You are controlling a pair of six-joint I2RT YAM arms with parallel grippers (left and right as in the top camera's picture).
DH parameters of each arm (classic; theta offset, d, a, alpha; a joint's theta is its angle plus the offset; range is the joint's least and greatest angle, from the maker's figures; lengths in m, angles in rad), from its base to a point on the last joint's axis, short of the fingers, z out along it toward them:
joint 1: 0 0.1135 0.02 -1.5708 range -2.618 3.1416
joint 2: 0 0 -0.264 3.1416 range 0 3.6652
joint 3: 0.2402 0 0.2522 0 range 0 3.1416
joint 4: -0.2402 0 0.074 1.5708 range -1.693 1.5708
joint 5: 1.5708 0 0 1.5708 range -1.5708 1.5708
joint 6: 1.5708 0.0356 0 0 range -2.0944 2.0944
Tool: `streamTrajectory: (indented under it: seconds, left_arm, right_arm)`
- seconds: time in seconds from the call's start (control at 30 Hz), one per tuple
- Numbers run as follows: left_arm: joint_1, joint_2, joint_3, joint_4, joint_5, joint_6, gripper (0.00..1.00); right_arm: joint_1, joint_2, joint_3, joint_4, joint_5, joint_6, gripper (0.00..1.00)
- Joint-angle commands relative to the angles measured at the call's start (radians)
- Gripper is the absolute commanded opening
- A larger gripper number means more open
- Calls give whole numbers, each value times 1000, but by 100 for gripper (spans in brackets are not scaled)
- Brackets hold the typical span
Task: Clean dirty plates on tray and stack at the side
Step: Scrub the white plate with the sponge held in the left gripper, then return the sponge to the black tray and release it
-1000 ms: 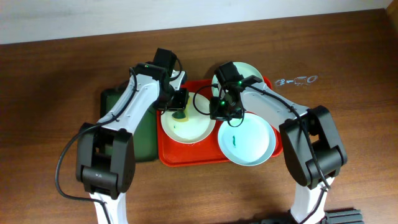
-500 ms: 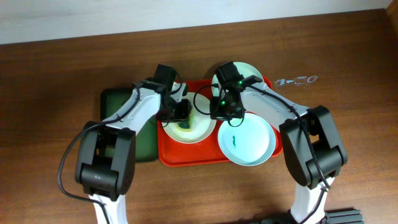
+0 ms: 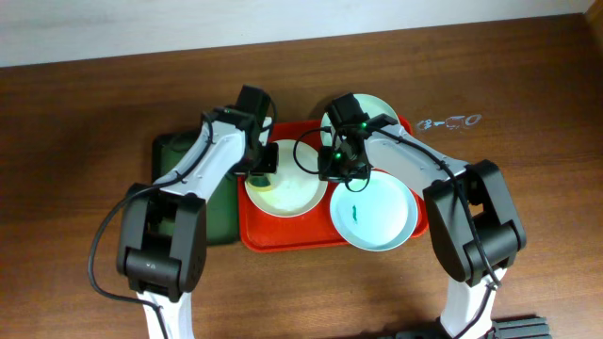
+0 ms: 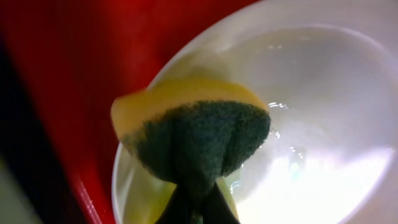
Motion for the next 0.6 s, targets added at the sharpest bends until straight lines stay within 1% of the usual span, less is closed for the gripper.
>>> streamTrajectory:
  seconds: [0.0,0.07,0.1,0.13,0.17,0.2,0.27,0.37,0.4,0.47,0.57]
  left_arm:
    - [-11,25,-97,58,41,-17,0]
    - [-11,25,-106,74,211,-13,0]
    - [-11,24,-98,92,349,11,0]
    - [-11,24,-84,104,451,22,0]
    - [-11,23,-66,103,496,22,0]
    - [-10,17,-37,87,505,22,0]
    - [10,-18,43,11,429,22,0]
    - [48,-95,113,-105,302,37,0]
    - [61,-130,119,-130,256,40,0]
    - [92,-212,119,-188,117,40,0]
    - [132,-251,119,-279,-31,40,0]
  right_arm:
    - [3,7,-7,5,5,2,4]
    - [3,7,-7,6,5,2,4]
    - [3,7,-7,7,5,2,4]
    - [3,7,-7,7,5,2,4]
    - [3,7,-7,6,5,2,4]
    - [3,7,-7,6,5,2,4]
    - [3,7,-7,3,5,2,4]
    - [3,7,-7,-2,5,2,4]
    - [3,7,-7,-2,5,2,4]
    - [3,7,-7,-1,5,2,4]
    - [3,7,-7,-1,5,2,5]
